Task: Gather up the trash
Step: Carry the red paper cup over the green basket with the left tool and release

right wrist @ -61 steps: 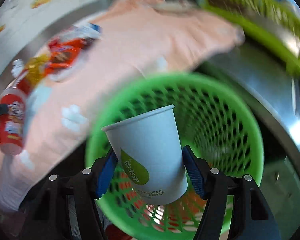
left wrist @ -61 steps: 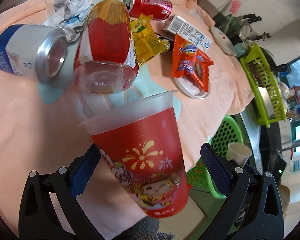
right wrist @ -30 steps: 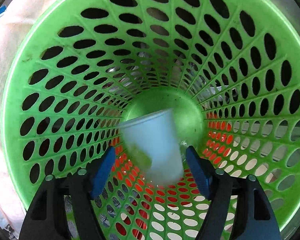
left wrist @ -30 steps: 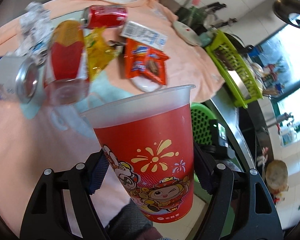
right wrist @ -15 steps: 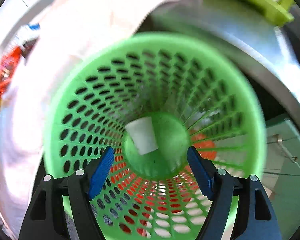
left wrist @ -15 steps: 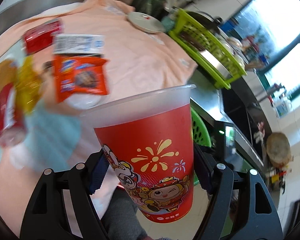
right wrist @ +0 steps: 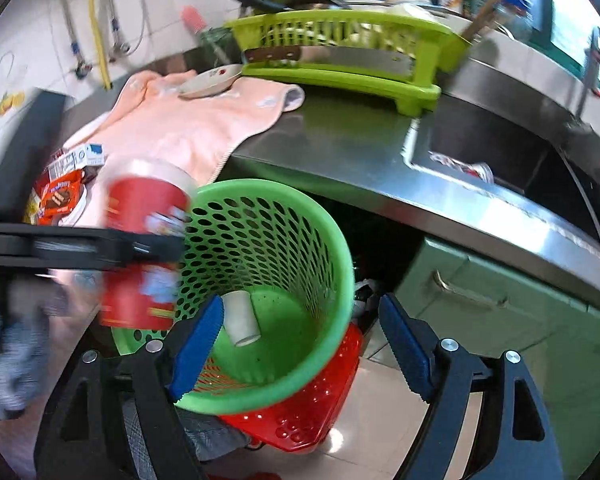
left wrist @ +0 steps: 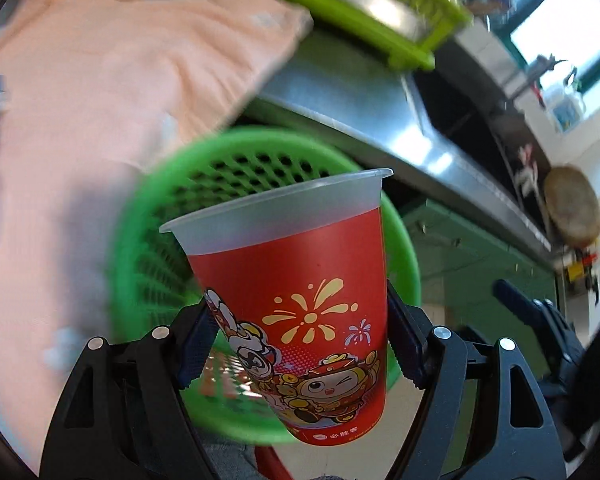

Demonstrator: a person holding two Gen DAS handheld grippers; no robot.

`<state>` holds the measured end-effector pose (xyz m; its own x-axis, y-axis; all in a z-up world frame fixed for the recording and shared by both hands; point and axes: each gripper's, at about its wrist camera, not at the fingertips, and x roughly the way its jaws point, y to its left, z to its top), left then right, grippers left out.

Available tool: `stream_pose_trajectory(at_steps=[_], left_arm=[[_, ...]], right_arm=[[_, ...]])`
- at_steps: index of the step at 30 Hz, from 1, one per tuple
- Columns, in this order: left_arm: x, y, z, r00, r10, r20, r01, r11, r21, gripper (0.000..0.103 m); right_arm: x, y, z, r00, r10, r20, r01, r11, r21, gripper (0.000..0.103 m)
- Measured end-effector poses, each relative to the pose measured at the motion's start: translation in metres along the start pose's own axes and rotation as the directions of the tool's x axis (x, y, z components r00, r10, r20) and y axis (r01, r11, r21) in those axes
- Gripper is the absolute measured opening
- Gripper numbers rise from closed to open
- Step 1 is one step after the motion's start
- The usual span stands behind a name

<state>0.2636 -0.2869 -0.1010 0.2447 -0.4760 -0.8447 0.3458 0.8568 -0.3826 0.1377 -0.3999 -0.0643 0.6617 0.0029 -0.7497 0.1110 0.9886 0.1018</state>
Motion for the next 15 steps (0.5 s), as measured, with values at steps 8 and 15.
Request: stream_pose_trajectory(at_steps=[8,15], left_arm=[[0.092,-0.007,0.003,0.984,0.044,-0.173,-0.045,0.999,-0.005,0.074],[0.133,-0.01,-0.001,0.964,0.065,-0.256,-0.069,0.998,-0.005,0.075]], right_arm=[[0.005,-0.023,-0.033,1.0,0.008,0.011,-0.008,0.996,0.093,0.077],[0.007,-0.031,-0.044,1.0,0.019,0.013,-0.02,0.991,0.131,0.077]])
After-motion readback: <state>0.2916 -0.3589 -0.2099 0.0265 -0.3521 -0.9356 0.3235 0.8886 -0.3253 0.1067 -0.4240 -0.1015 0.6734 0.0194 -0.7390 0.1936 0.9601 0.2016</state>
